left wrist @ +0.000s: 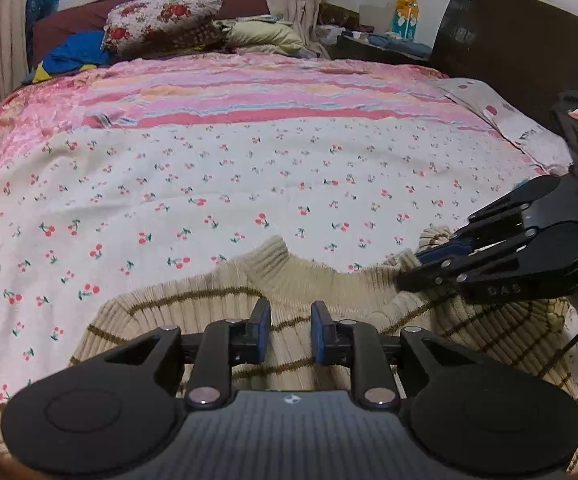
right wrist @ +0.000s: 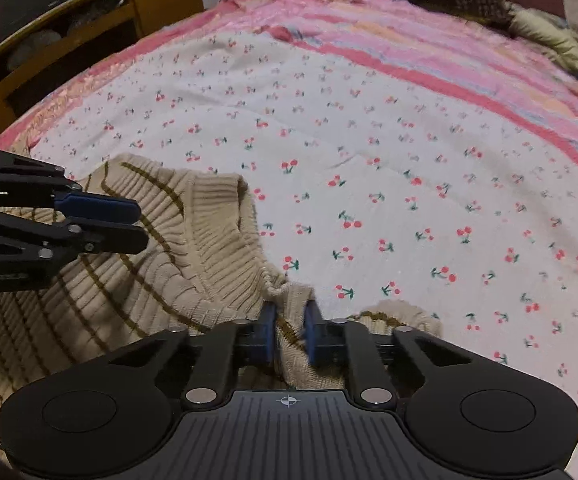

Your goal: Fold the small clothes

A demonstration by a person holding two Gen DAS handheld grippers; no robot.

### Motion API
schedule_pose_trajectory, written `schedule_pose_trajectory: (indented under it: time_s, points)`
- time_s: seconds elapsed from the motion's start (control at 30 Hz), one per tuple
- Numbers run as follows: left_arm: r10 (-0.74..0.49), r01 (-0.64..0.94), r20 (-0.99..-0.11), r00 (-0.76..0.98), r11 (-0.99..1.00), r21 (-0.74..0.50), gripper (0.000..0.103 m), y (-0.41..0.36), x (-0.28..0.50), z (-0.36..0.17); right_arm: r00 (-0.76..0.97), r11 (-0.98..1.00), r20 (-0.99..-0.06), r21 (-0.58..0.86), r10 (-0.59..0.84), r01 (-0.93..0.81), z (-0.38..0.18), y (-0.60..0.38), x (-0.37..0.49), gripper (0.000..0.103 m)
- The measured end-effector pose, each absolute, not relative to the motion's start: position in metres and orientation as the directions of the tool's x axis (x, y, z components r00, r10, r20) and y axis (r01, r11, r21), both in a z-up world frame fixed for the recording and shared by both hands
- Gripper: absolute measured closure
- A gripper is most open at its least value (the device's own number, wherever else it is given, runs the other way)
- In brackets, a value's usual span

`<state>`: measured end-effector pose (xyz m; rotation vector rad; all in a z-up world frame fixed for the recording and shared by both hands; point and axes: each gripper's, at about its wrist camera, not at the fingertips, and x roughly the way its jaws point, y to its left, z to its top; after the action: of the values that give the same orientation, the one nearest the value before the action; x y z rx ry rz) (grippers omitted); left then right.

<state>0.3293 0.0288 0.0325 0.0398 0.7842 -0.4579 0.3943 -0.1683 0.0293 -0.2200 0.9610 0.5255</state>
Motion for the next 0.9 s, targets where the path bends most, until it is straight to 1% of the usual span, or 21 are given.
schedule_pose_trajectory:
  time_s: [0.07, 0.13, 0.17, 0.23, 0.27, 0.33, 0.37, 0.43, 0.5, 0.57, 0.6, 0.7, 0.73, 0.8, 0.9]
  points:
    - [-0.375, 0.403, -0.673, 0.637, 0.907, -0.124, 0.074, 0.029, 0.33, 0.038, 0.5, 0.874, -0.805, 0.045, 0.319, -0.484, 0.037, -0.174, 0.398, 0.095]
    - [-0.359, 0.385, -0.654, 0.666, 0.916, -0.111, 0.069, 0.029, 0.333, 0.042, 0.546, 0.897, -0.788, 0.021, 0.287, -0.441, 0.041, -0.179, 0.403, 0.097]
    - [-0.35, 0.375, -0.647, 0.678, 0.921, -0.106, 0.068, 0.029, 0.336, 0.043, 0.568, 0.912, -0.78, 0.008, 0.262, -0.411, 0.042, -0.181, 0.407, 0.099]
    - [-0.313, 0.351, -0.643, 0.699, 0.934, -0.072, 0.067, 0.026, 0.343, 0.042, 0.622, 0.935, -0.76, -0.055, 0.188, -0.35, 0.039, -0.18, 0.412, 0.099]
    - [-0.282, 0.337, -0.649, 0.707, 0.941, -0.042, 0.067, 0.023, 0.347, 0.038, 0.634, 0.946, -0.758, -0.07, 0.156, -0.316, 0.035, -0.18, 0.417, 0.099]
    - [-0.258, 0.322, -0.682, 0.684, 0.946, -0.035, 0.067, 0.02, 0.356, 0.027, 0.621, 0.958, -0.771, -0.046, 0.145, -0.281, 0.027, -0.182, 0.42, 0.099]
    - [-0.249, 0.318, -0.703, 0.666, 0.947, -0.034, 0.067, 0.02, 0.359, 0.021, 0.628, 0.956, -0.767, -0.069, 0.133, -0.287, 0.023, -0.178, 0.418, 0.099]
    - [-0.185, 0.296, -0.739, 0.648, 0.955, 0.021, 0.067, 0.016, 0.364, 0.007, 0.631, 0.953, -0.768, -0.1, 0.109, -0.286, 0.017, -0.173, 0.417, 0.099]
    - [-0.169, 0.299, -0.732, 0.66, 0.953, 0.049, 0.066, 0.014, 0.362, 0.002, 0.625, 0.961, -0.773, -0.081, 0.108, -0.266, 0.016, -0.175, 0.421, 0.099]
    - [-0.161, 0.28, -0.732, 0.662, 0.959, 0.043, 0.067, 0.015, 0.36, 0.004, 0.622, 0.967, -0.774, -0.055, 0.116, -0.249, 0.017, -0.178, 0.423, 0.099]
    - [-0.159, 0.271, -0.732, 0.663, 0.962, 0.037, 0.067, 0.015, 0.359, 0.006, 0.629, 0.967, -0.769, -0.062, 0.112, -0.248, 0.019, -0.176, 0.421, 0.097]
    - [-0.16, 0.262, -0.722, 0.673, 0.964, 0.031, 0.067, 0.018, 0.351, 0.014, 0.694, 0.972, -0.714, -0.089, 0.091, -0.218, 0.037, -0.179, 0.401, 0.093]
    - [-0.159, 0.262, -0.72, 0.675, 0.964, 0.033, 0.067, 0.018, 0.347, 0.016, 0.708, 0.971, -0.7, -0.096, 0.09, -0.218, 0.042, -0.179, 0.395, 0.088]
    - [-0.158, 0.266, -0.715, 0.681, 0.963, 0.041, 0.067, 0.018, 0.339, 0.02, 0.727, 0.969, -0.68, -0.098, 0.101, -0.227, 0.05, -0.183, 0.379, 0.088]
    - [-0.157, 0.273, -0.71, 0.686, 0.961, 0.052, 0.067, 0.016, 0.327, 0.024, 0.714, 0.956, -0.686, -0.09, 0.142, -0.277, 0.053, -0.185, 0.353, 0.088]
